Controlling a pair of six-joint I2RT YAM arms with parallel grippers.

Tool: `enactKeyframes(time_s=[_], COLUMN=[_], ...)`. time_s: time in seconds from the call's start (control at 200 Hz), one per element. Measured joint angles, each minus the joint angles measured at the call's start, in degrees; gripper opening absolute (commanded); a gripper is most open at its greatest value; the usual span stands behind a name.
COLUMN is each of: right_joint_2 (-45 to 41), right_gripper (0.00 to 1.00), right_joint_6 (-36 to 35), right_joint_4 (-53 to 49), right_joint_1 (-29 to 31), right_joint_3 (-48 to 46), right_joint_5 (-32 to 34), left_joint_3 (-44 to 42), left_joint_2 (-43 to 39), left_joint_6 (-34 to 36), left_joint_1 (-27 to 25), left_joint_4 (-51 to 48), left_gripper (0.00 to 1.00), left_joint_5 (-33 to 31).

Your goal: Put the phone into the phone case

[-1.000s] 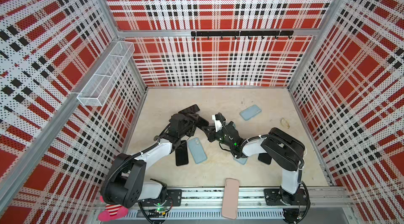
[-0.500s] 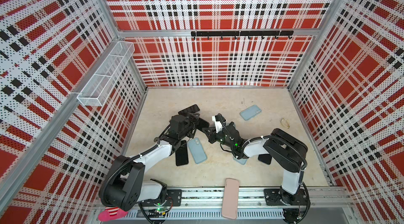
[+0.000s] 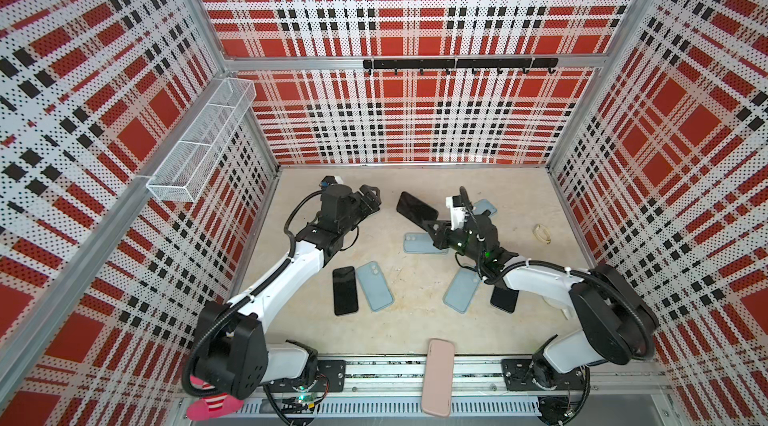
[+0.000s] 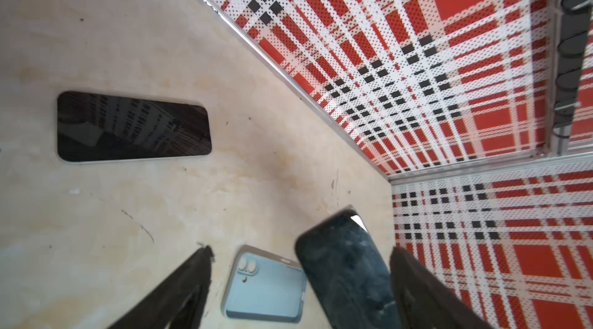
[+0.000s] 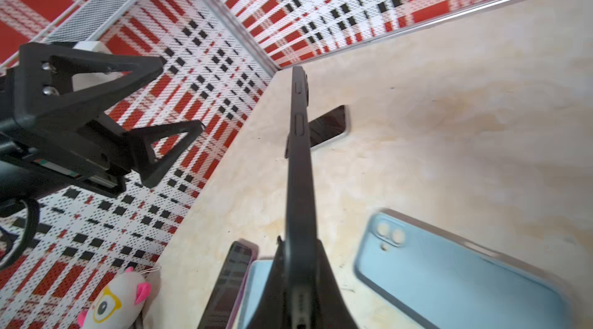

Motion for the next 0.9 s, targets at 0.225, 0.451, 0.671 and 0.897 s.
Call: enactKeyframes(time_s=[0.225,0.451,0.671,0.897], right_joint_2=[-8.41,-7.91,1.29,9.66], right_gripper=[0.0,0.0,0.0,0.0], right_joint_6=[-2.23,-9.18,-18.99,-25.11], right_joint_4=[-21.46,-43.69,-60.76,-69.75], right_joint_1=[-10.12,-18.62,-22.18,-22.51], right_joint_3=[2.75,10.47,20.79,27.47], right_joint_5=[-8.92,-17.94,-26.16,-28.92], left_joint_3=[8.96,16.24,17.07,14.27], left_joint_2=[13.84,21.05,23.74,23.93], left_joint_6=[13.81,22.6,27.89,31.5], left_joint_1=[-0.39,-1.7,-2.89,-3.02], left_joint_4=[-6.88,-9.68,-11.69,-12.76], left_gripper=[0.79,0.78,0.77,0.72], left_joint_5=[0.5,3.65,7.67,11.19])
